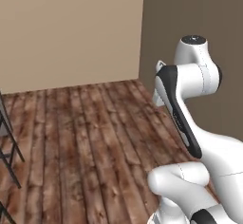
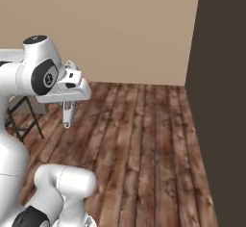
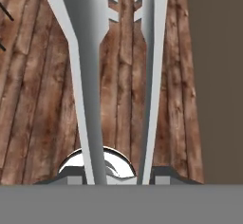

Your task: Take the tongs from the drawer on the left and place them on the dining counter next to the tray containing the hot dog.

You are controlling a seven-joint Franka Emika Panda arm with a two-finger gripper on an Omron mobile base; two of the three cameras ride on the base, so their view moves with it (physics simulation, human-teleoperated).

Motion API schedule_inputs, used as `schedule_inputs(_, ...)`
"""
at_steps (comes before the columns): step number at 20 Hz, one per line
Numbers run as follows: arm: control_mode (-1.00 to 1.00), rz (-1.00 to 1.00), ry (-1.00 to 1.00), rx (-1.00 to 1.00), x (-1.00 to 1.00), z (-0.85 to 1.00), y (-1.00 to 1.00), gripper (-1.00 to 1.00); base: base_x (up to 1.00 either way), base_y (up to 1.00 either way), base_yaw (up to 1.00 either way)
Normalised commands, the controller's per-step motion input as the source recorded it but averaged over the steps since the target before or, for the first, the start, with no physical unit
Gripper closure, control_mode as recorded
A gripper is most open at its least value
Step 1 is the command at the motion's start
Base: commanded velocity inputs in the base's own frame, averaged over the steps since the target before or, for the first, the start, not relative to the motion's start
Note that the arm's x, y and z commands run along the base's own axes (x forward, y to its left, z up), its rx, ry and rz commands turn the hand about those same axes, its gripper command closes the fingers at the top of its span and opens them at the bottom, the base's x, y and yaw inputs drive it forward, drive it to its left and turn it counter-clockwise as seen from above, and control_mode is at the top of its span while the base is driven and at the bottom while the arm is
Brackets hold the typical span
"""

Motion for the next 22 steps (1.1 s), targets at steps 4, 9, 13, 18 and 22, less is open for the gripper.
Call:
schedule_inputs(4, 1.00, 0.00, 0.00, 0.00, 0.00, 0.00, 0.00, 1.00, 1.00, 0.00, -0.10)
schedule_inputs(9, 1.00, 0.00, 0.00, 0.00, 0.00, 0.00, 0.00, 1.00, 1.00, 0.00, -0.05)
schedule_inputs(13, 1.00, 0.00, 0.00, 0.00, 0.00, 0.00, 0.00, 1.00, 1.00, 0.12, -0.01)
schedule_inputs(18, 1.00, 0.00, 0.00, 0.00, 0.00, 0.00, 0.00, 1.00, 1.00, 0.08, 0.03)
schedule_inputs(22, 1.00, 0.00, 0.00, 0.00, 0.00, 0.00, 0.00, 1.00, 1.00, 0.14, 0.15)
